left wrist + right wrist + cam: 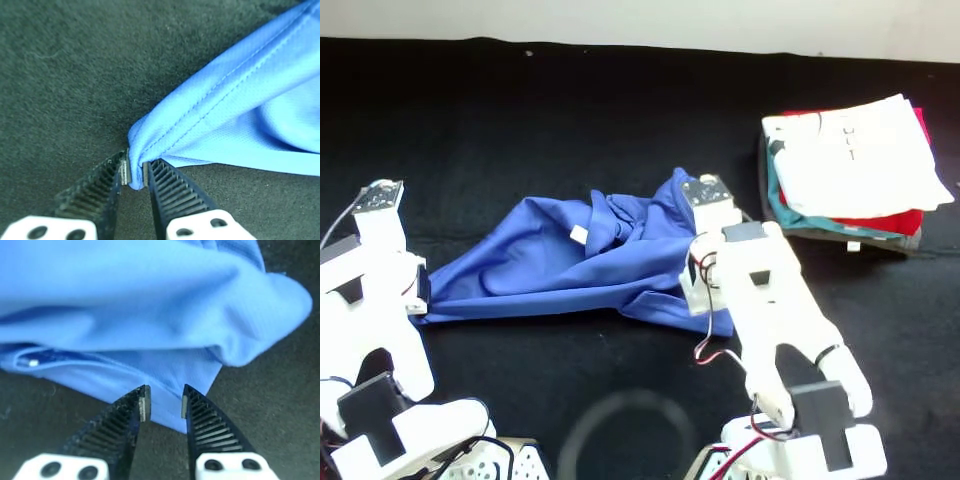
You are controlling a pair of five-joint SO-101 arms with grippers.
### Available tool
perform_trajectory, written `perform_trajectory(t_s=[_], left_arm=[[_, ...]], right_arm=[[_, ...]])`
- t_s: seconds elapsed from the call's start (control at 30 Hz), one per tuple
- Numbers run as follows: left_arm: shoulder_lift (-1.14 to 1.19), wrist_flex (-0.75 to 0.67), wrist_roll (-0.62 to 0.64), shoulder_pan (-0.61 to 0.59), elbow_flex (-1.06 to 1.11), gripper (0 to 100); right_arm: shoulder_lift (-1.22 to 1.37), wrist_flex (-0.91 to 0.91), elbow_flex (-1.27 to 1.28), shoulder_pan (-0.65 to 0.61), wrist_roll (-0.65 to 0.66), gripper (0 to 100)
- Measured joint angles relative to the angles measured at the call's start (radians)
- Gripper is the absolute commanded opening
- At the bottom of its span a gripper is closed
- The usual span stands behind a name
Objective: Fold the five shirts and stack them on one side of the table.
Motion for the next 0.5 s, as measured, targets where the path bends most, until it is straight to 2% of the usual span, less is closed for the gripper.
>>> perform_trajectory(t_s=[0.27,0.5], left_arm=[[0.000,-0.009,0.000,0.000,0.000,1],[0.000,-0.009,0.000,0.000,0.000,1]], right_arm=[[-0.017,0.061,0.000,0.000,0.063,9.3],[0.017,-0.110,0.000,0.006,0.063,9.0]])
